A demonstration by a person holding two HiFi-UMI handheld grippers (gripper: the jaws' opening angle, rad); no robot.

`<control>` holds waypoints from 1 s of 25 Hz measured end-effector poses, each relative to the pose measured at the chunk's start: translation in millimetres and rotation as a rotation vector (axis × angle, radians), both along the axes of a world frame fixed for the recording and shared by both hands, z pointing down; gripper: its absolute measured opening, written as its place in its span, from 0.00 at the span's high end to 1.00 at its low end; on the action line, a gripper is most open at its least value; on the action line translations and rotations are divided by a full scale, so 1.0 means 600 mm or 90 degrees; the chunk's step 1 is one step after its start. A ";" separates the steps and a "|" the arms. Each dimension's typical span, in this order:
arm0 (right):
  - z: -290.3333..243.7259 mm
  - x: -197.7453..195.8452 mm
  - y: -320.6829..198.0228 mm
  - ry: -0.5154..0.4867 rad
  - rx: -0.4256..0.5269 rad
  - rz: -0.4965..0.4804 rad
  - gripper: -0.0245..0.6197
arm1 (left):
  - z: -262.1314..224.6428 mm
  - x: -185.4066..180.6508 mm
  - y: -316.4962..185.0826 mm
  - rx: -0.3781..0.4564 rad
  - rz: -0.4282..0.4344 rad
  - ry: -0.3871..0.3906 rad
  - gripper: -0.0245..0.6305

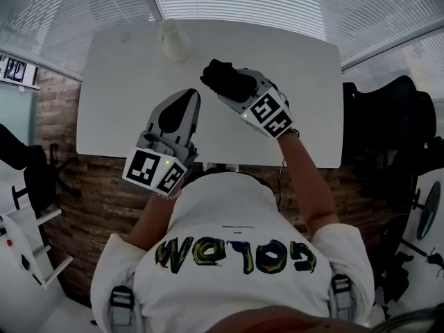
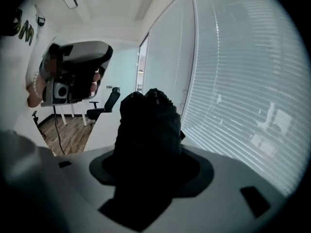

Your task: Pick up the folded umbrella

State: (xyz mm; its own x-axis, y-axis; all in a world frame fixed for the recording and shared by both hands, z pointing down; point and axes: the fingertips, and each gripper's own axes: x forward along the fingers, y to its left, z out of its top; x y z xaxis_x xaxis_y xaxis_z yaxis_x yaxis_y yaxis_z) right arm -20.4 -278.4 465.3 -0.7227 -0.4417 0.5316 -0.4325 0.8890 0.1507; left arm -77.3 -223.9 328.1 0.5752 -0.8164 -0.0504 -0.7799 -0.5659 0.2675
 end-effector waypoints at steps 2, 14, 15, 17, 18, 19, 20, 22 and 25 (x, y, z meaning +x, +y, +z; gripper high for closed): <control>-0.016 0.008 0.004 -0.028 0.008 0.014 0.56 | -0.001 0.003 -0.002 0.002 0.002 0.000 0.95; -0.131 0.069 0.022 -0.172 0.068 0.077 0.56 | -0.002 0.013 -0.015 0.005 0.010 -0.003 0.95; -0.138 0.074 0.025 -0.187 0.068 0.081 0.56 | -0.003 0.014 -0.016 0.005 0.011 -0.003 0.95; -0.152 0.082 0.032 -0.214 0.069 0.082 0.56 | -0.004 0.015 -0.018 0.007 0.011 -0.003 0.95; -0.159 0.085 0.037 -0.224 0.071 0.080 0.56 | -0.005 0.015 -0.019 0.007 0.012 -0.003 0.95; -0.165 0.087 0.041 -0.230 0.075 0.077 0.56 | -0.005 0.015 -0.020 0.008 0.012 -0.003 0.95; -0.171 0.089 0.045 -0.234 0.080 0.075 0.56 | -0.006 0.015 -0.020 0.008 0.012 -0.003 0.95; -0.184 0.097 0.054 -0.245 0.088 0.076 0.56 | -0.007 0.017 -0.019 0.008 0.012 -0.004 0.95; -0.204 0.111 0.066 -0.276 0.087 0.084 0.55 | -0.008 0.019 -0.020 0.008 0.013 -0.004 0.95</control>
